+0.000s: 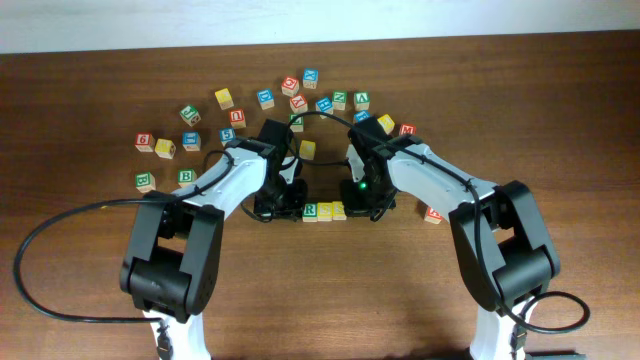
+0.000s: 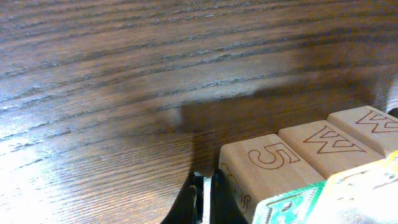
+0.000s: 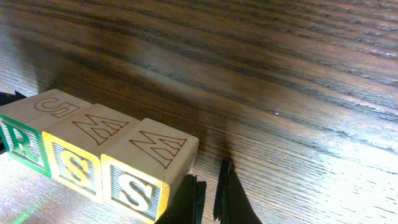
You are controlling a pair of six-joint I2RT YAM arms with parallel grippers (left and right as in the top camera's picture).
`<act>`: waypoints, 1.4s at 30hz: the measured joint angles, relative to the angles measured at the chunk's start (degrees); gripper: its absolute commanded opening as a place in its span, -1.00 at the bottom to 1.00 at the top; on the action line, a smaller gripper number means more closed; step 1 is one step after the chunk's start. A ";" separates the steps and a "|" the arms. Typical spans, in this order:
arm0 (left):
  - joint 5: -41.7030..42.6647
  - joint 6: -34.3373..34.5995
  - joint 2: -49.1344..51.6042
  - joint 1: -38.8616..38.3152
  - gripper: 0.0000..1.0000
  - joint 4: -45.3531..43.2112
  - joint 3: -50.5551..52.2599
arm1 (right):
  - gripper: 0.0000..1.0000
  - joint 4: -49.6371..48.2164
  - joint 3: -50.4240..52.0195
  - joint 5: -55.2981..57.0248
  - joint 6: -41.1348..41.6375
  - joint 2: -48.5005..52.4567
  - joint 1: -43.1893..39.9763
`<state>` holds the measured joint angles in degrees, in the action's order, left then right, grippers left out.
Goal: Spell out RSS
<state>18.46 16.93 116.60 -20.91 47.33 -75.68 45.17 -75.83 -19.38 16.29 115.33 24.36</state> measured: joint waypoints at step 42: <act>-1.77 3.69 -0.35 12.68 -1.00 1.25 0.00 | -0.92 -1.05 -5.92 5.20 7.76 0.02 4.63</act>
<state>16.69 20.62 116.25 -8.23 48.58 -75.68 44.12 -81.76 -14.17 24.05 115.35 28.99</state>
